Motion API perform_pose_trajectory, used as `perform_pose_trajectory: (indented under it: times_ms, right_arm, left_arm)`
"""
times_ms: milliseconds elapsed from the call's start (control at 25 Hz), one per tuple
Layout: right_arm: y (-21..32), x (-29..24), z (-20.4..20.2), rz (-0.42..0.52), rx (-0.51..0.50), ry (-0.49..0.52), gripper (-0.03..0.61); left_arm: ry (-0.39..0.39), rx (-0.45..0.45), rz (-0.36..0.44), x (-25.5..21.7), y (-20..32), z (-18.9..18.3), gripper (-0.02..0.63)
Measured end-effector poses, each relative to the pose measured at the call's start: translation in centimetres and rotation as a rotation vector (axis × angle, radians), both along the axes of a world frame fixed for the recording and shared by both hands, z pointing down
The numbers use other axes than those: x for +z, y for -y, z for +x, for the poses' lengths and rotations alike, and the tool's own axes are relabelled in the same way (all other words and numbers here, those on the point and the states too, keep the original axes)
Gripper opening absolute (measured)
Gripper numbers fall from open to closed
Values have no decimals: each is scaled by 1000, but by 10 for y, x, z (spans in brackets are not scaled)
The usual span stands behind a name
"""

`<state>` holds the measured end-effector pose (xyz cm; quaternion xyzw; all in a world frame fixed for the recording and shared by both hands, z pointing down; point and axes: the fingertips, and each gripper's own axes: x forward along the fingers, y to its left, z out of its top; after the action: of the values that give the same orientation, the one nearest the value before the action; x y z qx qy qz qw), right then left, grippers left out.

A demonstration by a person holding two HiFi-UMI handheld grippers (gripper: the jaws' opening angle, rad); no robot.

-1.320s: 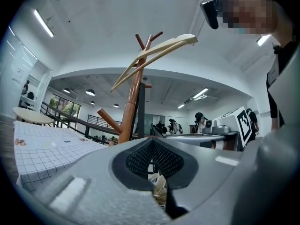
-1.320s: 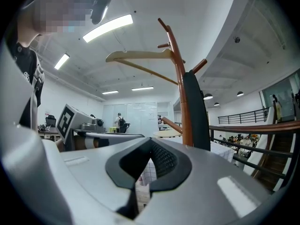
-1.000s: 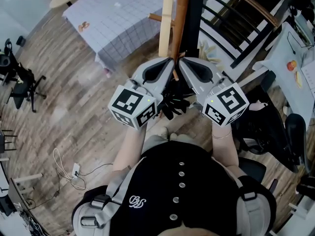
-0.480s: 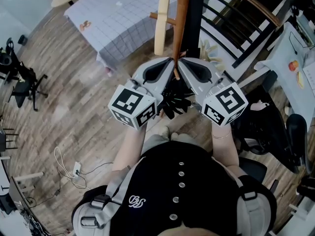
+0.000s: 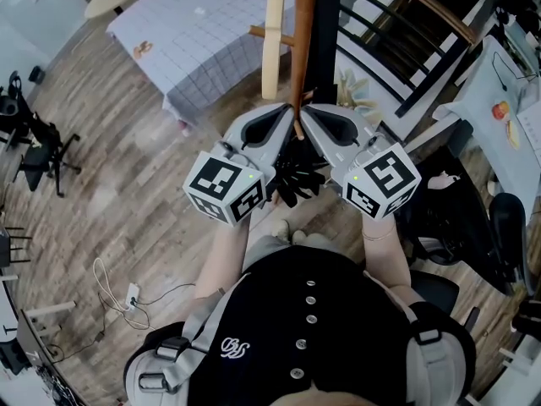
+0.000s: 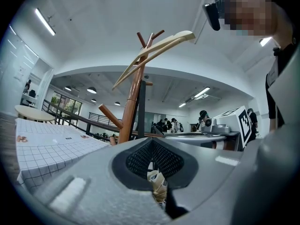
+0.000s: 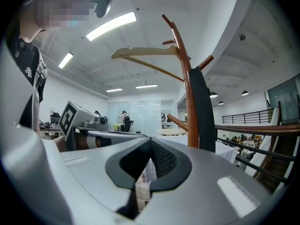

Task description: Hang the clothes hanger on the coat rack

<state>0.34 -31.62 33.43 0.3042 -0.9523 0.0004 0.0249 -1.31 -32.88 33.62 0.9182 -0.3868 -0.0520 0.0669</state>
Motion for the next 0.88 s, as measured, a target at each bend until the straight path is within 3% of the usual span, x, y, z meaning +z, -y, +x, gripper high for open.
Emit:
perform_pose_trajectory:
  times_ms: [880]
  right_arm:
    - [-1,2,5,8,41,-21,-2]
  left_arm:
    - [1,14,-9,5,-3,3,-2]
